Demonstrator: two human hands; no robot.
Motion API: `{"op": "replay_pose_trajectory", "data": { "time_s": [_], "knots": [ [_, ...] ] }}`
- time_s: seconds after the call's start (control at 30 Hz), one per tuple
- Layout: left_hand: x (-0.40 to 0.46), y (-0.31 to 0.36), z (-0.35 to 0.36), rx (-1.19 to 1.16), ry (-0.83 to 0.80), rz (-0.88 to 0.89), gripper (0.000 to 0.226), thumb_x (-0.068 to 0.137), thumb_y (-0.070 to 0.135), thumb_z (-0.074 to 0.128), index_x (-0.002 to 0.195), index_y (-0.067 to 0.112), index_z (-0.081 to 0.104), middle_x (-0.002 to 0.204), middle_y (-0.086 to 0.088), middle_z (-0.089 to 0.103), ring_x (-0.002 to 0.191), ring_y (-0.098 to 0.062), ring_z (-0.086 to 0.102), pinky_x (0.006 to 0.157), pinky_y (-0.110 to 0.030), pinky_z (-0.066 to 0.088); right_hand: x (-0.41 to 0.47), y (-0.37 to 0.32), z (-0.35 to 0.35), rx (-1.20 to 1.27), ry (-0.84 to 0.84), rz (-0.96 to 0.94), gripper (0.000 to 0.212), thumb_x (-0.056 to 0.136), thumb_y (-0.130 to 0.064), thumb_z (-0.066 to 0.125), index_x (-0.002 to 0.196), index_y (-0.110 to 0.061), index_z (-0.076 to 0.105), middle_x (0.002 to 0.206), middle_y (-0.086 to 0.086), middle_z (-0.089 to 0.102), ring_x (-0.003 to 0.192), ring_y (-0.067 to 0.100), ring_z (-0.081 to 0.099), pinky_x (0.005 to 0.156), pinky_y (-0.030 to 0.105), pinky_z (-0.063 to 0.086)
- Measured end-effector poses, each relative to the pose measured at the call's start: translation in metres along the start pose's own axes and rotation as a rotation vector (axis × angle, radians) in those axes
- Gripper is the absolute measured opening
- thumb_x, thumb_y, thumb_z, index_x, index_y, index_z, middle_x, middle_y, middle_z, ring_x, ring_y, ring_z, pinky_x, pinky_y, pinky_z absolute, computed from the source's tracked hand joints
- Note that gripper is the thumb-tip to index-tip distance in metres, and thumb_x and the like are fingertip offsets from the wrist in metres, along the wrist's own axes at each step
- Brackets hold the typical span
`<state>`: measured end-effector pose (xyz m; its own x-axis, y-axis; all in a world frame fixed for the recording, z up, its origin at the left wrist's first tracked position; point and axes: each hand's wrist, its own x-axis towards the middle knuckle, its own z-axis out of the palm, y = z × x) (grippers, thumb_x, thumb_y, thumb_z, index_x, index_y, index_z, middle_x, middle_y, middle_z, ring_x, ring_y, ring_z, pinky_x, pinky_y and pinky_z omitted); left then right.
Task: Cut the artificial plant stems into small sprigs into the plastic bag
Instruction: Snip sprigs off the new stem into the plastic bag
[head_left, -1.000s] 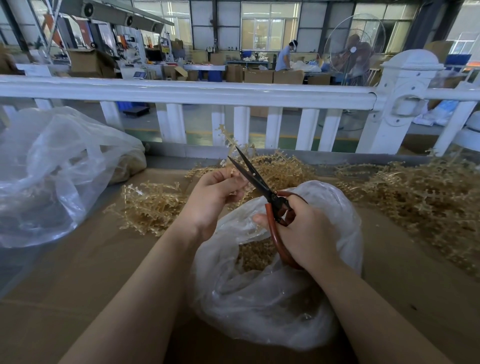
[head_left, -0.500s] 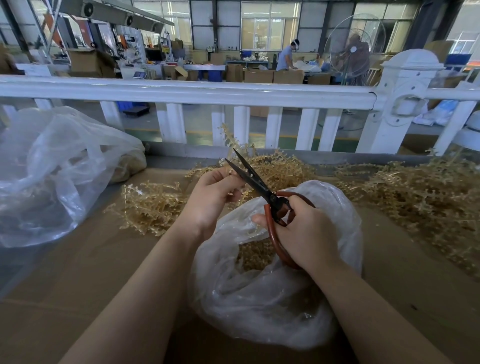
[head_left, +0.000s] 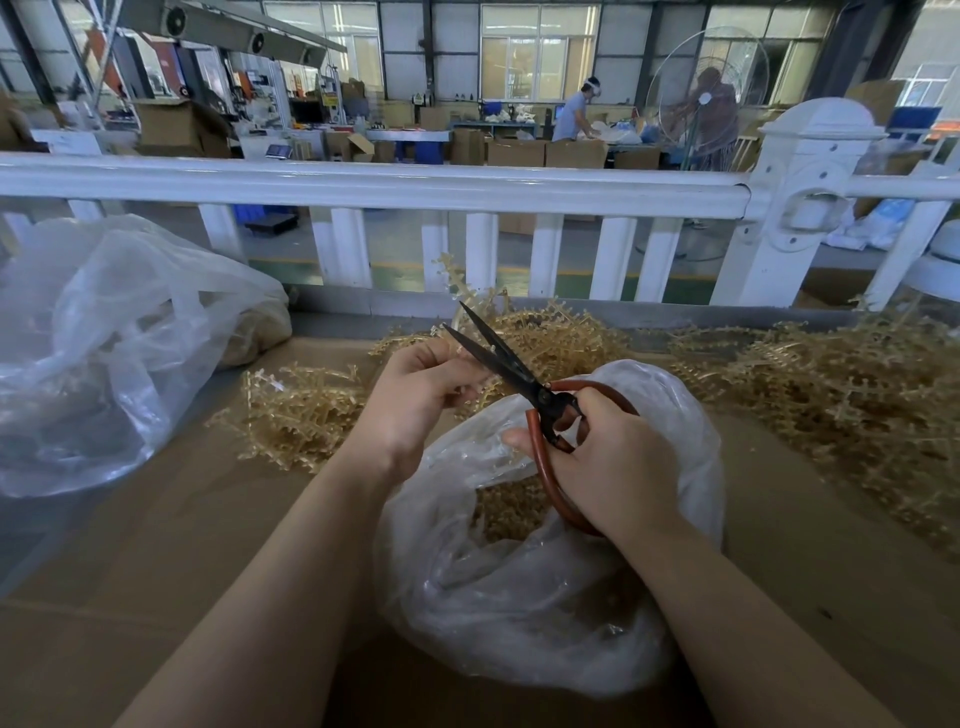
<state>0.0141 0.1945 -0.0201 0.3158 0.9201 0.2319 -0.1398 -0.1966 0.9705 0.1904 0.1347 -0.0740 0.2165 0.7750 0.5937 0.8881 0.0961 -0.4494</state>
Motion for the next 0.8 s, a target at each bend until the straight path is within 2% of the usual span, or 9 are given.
{"op": "replay_pose_trajectory", "data": {
  "time_s": [0.07,0.2,0.27,0.37,0.47,0.57,0.67,0.8],
  "knots": [
    [0.0,0.0001,-0.0007,0.01,-0.007,0.004,0.038,0.085,-0.004,0.062,0.059,0.022,0.072,0.071,-0.008,0.057,0.066,-0.011,0.047,0.067,-0.025,0.04,0.0001,-0.0001,0.0,-0.006,0.001,-0.002,0.057,0.071,-0.086,0.051,0.081,-0.03,0.056,0.066,-0.016,0.058,0.06,0.001,0.054,0.055,0.023,0.049],
    [-0.0007,0.0015,-0.0008,0.015,-0.012,0.007,0.038,0.085,-0.004,0.062,0.059,0.022,0.071,0.086,-0.017,0.055,0.071,-0.016,0.046,0.069,-0.027,0.04,0.0,0.001,0.0009,0.017,0.005,-0.016,0.052,0.075,-0.079,0.06,0.081,-0.028,0.059,0.062,-0.017,0.056,0.056,0.001,0.053,0.054,0.02,0.046],
    [-0.0006,0.0019,-0.0006,0.019,-0.009,0.003,0.034,0.085,-0.004,0.062,0.062,0.02,0.07,0.087,-0.018,0.055,0.071,-0.017,0.046,0.07,-0.028,0.04,-0.0005,0.0018,0.0013,0.035,0.006,-0.025,0.052,0.075,-0.077,0.062,0.082,-0.025,0.062,0.061,-0.016,0.055,0.055,0.002,0.054,0.054,0.02,0.047],
    [0.0,0.0017,-0.0009,0.025,-0.011,-0.006,0.033,0.086,-0.002,0.063,0.061,0.02,0.067,0.081,-0.017,0.053,0.07,-0.017,0.046,0.07,-0.029,0.039,-0.0008,0.0019,0.0013,0.061,0.015,-0.035,0.048,0.075,-0.074,0.067,0.077,-0.027,0.058,0.055,-0.018,0.048,0.05,0.0,0.05,0.05,0.015,0.039],
    [-0.0007,0.0016,-0.0014,0.004,-0.009,-0.02,0.031,0.086,0.002,0.065,0.063,0.022,0.07,0.08,-0.014,0.059,0.077,-0.021,0.051,0.071,-0.029,0.042,-0.0005,0.0027,0.0036,0.075,0.012,-0.032,0.052,0.074,-0.079,0.062,0.078,-0.027,0.059,0.057,-0.019,0.05,0.052,-0.001,0.052,0.052,0.016,0.043],
    [-0.0008,0.001,-0.0031,-0.102,0.012,-0.048,0.023,0.083,0.01,0.066,0.064,0.021,0.071,0.073,-0.003,0.067,0.07,-0.014,0.059,0.075,-0.028,0.048,0.0001,0.0049,0.0071,0.11,-0.003,-0.008,0.064,0.071,-0.085,0.056,0.087,-0.025,0.066,0.069,-0.017,0.06,0.06,0.0,0.056,0.059,0.022,0.052],
    [0.0003,-0.0003,-0.0044,-0.159,0.022,-0.031,0.032,0.093,0.009,0.061,0.065,0.02,0.073,0.07,0.0,0.068,0.063,-0.011,0.061,0.073,-0.027,0.05,0.0005,0.0069,0.0085,0.149,-0.005,0.015,0.072,0.069,-0.091,0.05,0.093,-0.025,0.068,0.073,-0.019,0.061,0.063,-0.001,0.057,0.062,0.021,0.053],
    [0.0001,-0.001,-0.0043,-0.122,0.032,0.016,0.034,0.095,0.01,0.06,0.066,0.021,0.076,0.067,0.002,0.067,0.061,-0.01,0.058,0.073,-0.028,0.047,0.0,0.0067,0.0079,0.146,0.011,-0.008,0.081,0.069,-0.095,0.042,0.093,-0.024,0.069,0.071,-0.016,0.063,0.062,-0.001,0.059,0.059,0.018,0.052]
  ]
}}
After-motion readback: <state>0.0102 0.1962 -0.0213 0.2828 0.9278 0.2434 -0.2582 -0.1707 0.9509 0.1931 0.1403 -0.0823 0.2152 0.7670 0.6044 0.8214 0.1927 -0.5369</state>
